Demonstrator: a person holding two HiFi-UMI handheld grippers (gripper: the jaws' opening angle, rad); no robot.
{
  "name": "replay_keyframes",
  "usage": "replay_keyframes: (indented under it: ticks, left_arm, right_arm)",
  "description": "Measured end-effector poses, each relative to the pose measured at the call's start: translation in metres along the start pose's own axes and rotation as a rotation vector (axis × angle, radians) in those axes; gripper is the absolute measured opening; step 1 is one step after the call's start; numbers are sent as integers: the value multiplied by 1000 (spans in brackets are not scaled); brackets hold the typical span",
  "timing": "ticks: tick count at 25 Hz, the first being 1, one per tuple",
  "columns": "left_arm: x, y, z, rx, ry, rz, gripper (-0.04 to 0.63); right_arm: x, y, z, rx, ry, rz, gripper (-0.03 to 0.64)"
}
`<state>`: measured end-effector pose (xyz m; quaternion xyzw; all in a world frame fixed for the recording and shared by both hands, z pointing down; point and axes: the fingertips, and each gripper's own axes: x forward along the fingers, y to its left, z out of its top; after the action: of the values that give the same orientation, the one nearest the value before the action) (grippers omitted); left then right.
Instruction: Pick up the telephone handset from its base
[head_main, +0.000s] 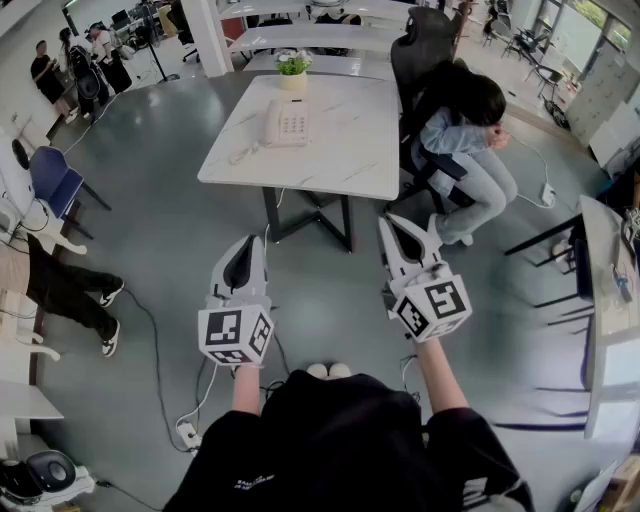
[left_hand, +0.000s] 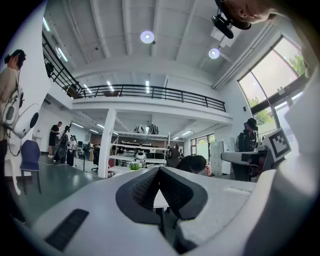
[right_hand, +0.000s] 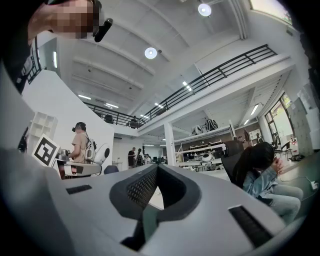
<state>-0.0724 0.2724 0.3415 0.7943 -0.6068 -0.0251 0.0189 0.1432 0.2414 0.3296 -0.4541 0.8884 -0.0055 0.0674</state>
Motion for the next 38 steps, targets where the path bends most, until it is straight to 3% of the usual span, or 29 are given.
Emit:
replay_keyframes:
  ticks: [12, 17, 26, 38]
  left_arm:
    - [23, 1, -10, 0, 29, 8, 0]
    - [31, 8, -15, 5, 40, 28, 0]
    - [46, 13, -39, -5, 103, 79, -1]
    - [140, 66, -52, -38, 128, 70, -1]
  right_arm:
    - [14, -25, -16, 45, 8, -3, -11]
    - [30, -29, -15, 7, 12, 34, -11]
    - [44, -41, -45, 89, 37, 28, -11]
    - [143, -76, -64, 100, 64, 18, -11]
